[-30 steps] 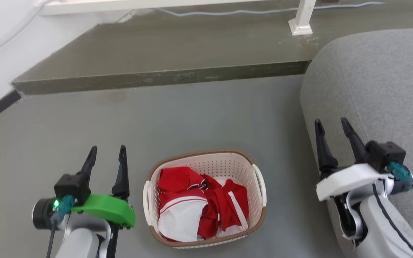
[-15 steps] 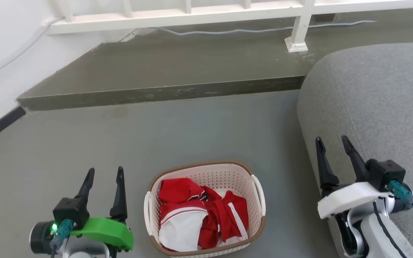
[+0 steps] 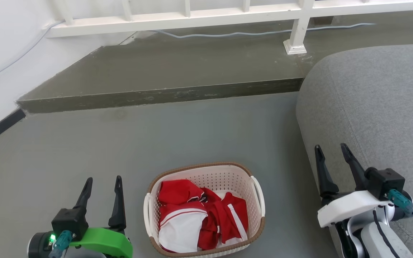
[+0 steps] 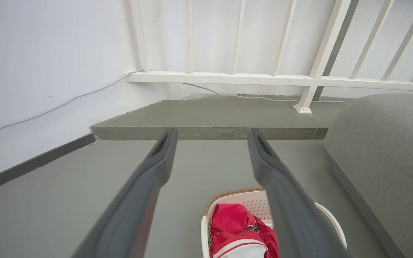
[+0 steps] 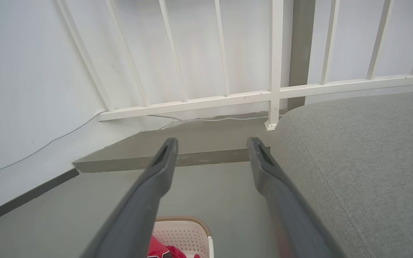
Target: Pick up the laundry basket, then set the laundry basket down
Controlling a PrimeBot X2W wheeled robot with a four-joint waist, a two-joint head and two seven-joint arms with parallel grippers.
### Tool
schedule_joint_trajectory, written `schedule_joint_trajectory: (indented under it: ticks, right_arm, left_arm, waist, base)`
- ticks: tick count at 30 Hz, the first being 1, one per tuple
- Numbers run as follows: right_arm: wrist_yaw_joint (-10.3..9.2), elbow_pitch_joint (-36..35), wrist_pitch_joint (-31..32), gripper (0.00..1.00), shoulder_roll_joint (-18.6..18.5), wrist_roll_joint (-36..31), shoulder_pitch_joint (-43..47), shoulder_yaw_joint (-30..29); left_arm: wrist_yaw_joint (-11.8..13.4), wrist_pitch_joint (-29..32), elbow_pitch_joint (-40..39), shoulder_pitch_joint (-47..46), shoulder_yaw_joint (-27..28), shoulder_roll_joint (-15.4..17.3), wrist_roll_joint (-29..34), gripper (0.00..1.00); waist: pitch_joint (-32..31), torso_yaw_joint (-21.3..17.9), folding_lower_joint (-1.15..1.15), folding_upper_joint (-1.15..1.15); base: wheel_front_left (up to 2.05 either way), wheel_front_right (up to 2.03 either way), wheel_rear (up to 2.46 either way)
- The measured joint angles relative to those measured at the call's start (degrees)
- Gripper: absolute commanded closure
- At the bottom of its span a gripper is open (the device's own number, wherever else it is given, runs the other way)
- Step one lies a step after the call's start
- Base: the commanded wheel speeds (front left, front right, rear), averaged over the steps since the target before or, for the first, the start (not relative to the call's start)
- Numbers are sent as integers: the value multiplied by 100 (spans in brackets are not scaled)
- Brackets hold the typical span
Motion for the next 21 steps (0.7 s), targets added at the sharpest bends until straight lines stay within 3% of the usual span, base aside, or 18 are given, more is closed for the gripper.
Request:
schedule_joint_trajectory:
  ticks: [19,20,21]
  right_arm:
    - [0,-123,0,0,19,-43,175,-8]
    - [0,-124,0,100,23,-43,176,-9]
    - [1,-96,-1,100,29,-40,177,-5]
  left_arm:
    - [1,0,-227,129,19,-38,59,0]
    - [1,0,-243,129,19,-40,62,100]
    - [-1,2,-224,130,15,-45,58,100]
  waist:
    - [41,40,0,0]
    - [43,43,0,0]
    - [44,45,0,0]
  base:
    - [0,0,0]
    - [0,0,0]
    - [0,0,0]
